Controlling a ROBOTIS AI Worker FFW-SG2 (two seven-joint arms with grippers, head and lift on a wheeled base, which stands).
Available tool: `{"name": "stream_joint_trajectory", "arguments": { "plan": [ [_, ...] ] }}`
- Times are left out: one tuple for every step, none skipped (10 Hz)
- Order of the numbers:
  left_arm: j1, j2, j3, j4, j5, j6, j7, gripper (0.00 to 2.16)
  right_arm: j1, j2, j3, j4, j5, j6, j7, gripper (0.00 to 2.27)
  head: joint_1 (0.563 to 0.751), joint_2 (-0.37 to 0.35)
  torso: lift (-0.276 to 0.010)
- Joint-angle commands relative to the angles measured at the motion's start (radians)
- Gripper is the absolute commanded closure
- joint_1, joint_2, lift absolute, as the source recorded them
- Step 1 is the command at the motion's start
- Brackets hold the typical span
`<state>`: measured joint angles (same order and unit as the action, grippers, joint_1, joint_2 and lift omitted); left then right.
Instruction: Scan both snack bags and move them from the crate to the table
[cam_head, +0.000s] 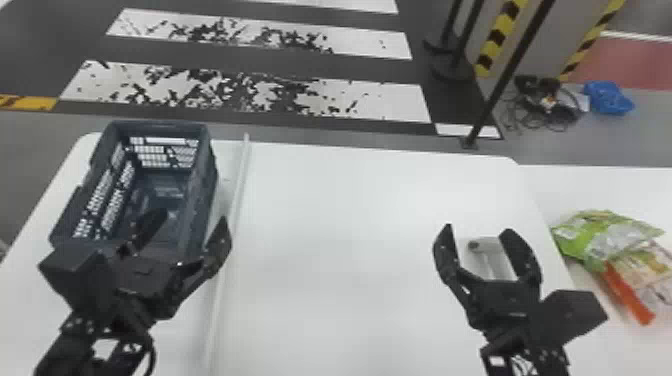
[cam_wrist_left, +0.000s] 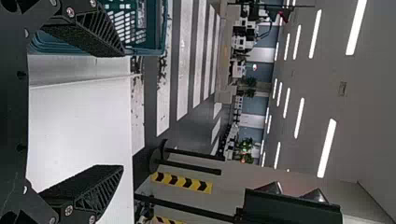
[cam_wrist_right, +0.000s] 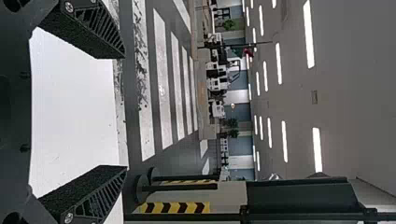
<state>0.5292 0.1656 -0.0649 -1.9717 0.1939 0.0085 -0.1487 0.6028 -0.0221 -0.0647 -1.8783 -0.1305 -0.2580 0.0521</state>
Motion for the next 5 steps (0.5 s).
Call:
{"name": "stream_joint_trajectory", "arguments": {
  "plan": [
    [-0.002,-0.001,-0.003,0.0,-0.001,0.003,0.0,0.15,0.0,-0.001,-0.001,-0.002,-0.001,0.006,0.0,0.09,0.695,-0.116,-0.037],
    [-0.002,0.0,-0.003,0.0,-0.001,0.003,0.0,0.15,0.0,-0.001,0.002,-0.002,0.0,0.012,0.0,0.09,0.695,-0.119,-0.037],
    [-0.002,0.0,-0.003,0.0,-0.001,0.003,0.0,0.15,-0.001,-0.001,0.002,-0.004,-0.001,0.012,0.0,0.09,0.695,-0.12,-0.037],
    [-0.002,0.0,-0.003,-0.001,-0.001,0.003,0.0,0.15,-0.001,-0.001,0.003,-0.005,0.0,0.015,0.0,0.09,0.695,-0.118,-0.037],
    [-0.002,0.0,-0.003,-0.001,-0.001,0.003,0.0,0.15,-0.001,-0.001,0.003,-0.005,0.0,0.012,0.0,0.09,0.695,-0.117,-0.037]
  ]
}}
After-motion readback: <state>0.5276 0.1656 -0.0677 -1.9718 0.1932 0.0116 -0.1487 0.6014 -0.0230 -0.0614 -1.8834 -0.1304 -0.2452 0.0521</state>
